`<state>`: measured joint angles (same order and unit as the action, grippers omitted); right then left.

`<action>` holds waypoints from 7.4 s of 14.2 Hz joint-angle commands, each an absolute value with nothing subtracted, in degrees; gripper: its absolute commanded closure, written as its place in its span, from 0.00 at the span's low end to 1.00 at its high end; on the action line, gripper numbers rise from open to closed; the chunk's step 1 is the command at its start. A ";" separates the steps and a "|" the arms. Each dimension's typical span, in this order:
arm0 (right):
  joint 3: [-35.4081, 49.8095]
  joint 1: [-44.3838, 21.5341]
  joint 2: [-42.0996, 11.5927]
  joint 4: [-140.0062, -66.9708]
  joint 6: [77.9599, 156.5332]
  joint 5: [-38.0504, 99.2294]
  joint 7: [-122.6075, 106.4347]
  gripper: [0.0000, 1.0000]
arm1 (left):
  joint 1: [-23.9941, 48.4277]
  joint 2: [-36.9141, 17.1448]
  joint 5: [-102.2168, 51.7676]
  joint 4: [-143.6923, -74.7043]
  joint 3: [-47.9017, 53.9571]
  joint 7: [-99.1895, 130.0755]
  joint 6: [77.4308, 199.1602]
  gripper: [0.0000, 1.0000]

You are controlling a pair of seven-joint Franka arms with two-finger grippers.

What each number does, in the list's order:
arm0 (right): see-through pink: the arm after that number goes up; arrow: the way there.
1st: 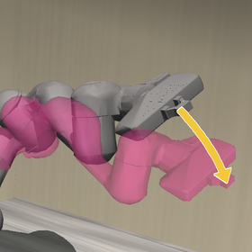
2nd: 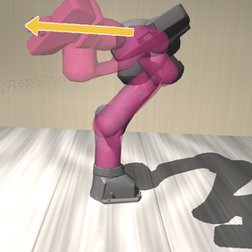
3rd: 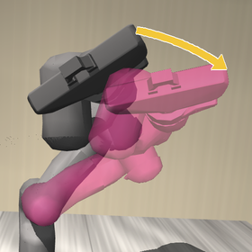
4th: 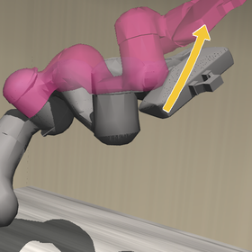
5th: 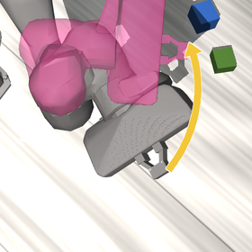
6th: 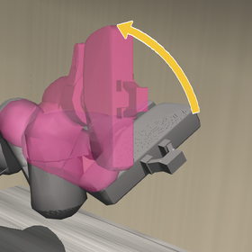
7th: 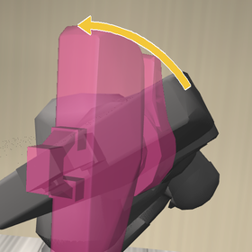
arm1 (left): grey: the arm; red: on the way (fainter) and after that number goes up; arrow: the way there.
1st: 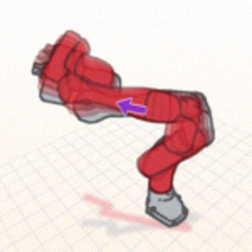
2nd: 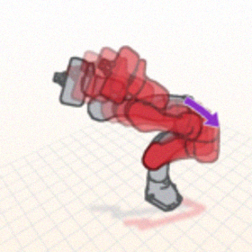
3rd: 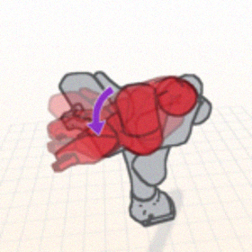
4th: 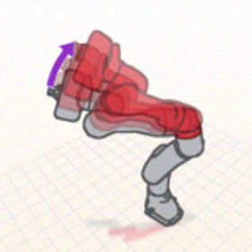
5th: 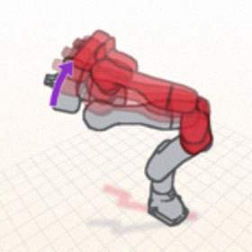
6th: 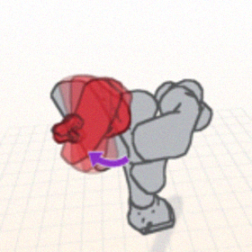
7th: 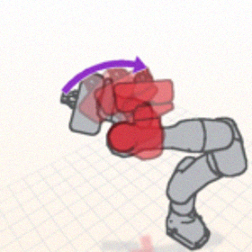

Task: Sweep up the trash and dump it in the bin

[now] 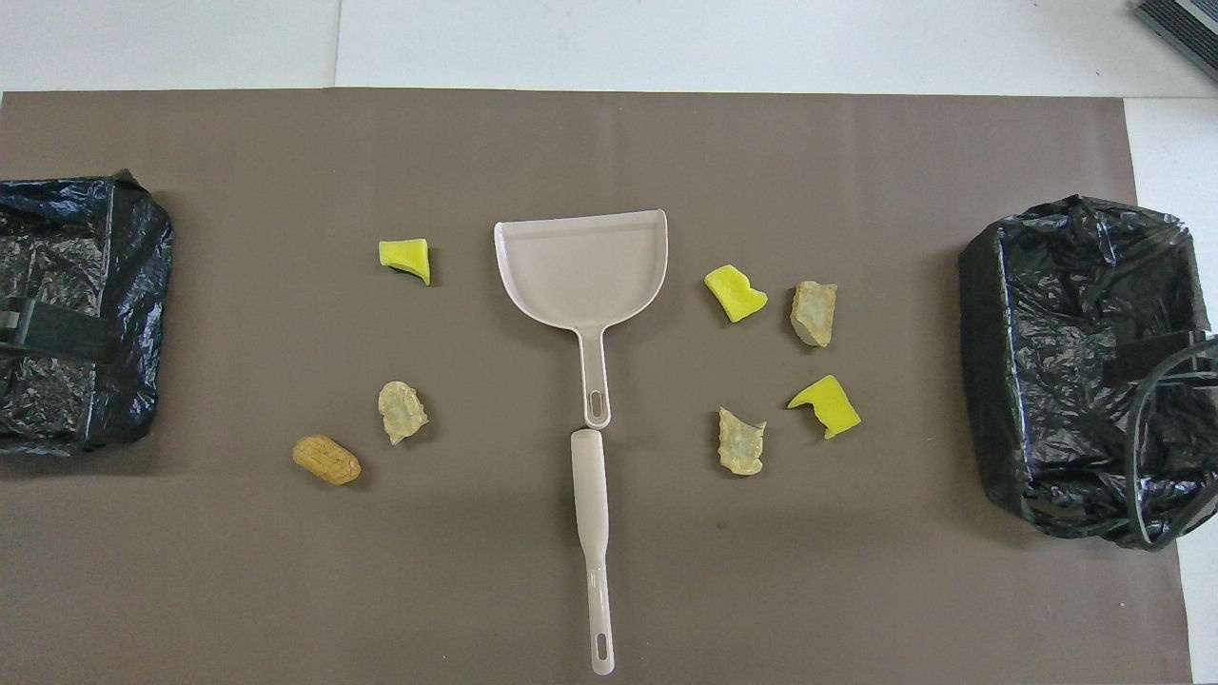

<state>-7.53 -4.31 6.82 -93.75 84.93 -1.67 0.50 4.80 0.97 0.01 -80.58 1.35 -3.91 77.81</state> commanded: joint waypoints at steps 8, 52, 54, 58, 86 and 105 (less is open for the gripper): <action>-5.19 -1.93 6.94 -93.43 84.55 -1.23 -0.79 0.00 | 5.36 2.46 -0.62 -82.27 1.67 -3.87 77.87 0.00; -4.57 -1.93 9.67 -106.44 89.91 -4.22 -5.89 0.00 | 7.20 6.33 -12.48 -136.84 52.47 39.99 131.04 0.54; -4.57 -1.93 9.67 -106.44 89.91 -4.22 -5.89 0.00 | 7.12 6.24 -12.48 -136.85 52.47 39.99 130.96 0.59; -4.57 -1.93 9.67 -106.44 89.83 -4.22 -5.89 0.00 | 6.33 5.71 -12.48 -135.36 52.12 39.73 129.73 1.00; -0.70 -34.18 -26.97 -86.67 113.46 5.01 41.83 0.00 | 7.10 14.62 4.83 -141.80 -10.20 -80.07 119.26 1.00; -0.79 -34.89 -26.72 -90.18 111.18 4.66 33.41 1.00 | 10.55 -16.06 -0.18 -97.57 -9.76 -75.35 119.78 1.00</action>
